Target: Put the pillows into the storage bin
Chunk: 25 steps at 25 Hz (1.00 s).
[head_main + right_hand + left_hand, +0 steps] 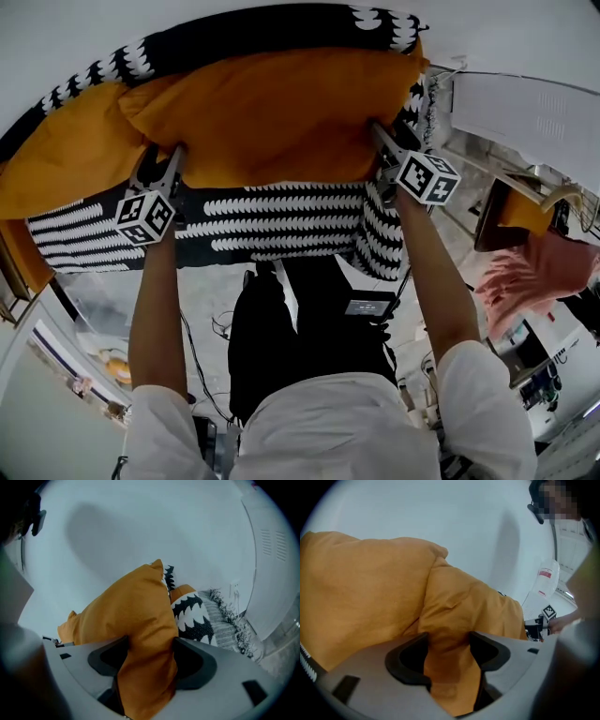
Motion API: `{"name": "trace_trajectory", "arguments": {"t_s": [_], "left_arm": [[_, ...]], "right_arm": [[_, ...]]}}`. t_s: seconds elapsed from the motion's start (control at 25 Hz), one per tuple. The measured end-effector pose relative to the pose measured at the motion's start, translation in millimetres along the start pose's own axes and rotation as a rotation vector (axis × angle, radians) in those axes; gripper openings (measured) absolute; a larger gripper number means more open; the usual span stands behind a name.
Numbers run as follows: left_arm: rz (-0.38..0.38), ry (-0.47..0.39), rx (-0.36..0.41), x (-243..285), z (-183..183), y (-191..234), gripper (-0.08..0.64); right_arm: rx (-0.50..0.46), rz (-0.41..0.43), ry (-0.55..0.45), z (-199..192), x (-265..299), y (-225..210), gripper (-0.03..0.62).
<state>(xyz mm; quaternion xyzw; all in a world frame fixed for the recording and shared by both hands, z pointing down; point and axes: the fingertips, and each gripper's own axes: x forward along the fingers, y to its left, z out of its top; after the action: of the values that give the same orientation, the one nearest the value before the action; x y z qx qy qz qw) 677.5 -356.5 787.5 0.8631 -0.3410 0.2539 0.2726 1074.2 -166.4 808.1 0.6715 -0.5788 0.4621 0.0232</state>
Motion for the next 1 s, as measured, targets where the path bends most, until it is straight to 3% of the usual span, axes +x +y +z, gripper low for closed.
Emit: {"name": "trace_trajectory", "arguments": {"t_s": [0.16,0.4,0.52,0.72,1.0], "left_arm": [[-0.013,-0.014,-0.047,3,-2,1,0.261],[-0.048,-0.030,-0.069,-11,2,-4,0.147],[-0.066,-0.037,-0.068,-20,1,-11,0.096],[-0.110,-0.029,-0.030,-28,3,-29,0.037],[-0.114,-0.117,-0.027,-85,7,-43,0.028]], "right_arm": [[0.047,0.078,-0.028,-2,7,4,0.295],[-0.019,0.119,-0.043,-3,0,27,0.114],[-0.022,0.134,-0.087,-3,-6,32,0.053],[-0.027,0.129,-0.135,-1,-17,29,0.034],[-0.127,0.174,-0.169,3,-58,63,0.032]]}}
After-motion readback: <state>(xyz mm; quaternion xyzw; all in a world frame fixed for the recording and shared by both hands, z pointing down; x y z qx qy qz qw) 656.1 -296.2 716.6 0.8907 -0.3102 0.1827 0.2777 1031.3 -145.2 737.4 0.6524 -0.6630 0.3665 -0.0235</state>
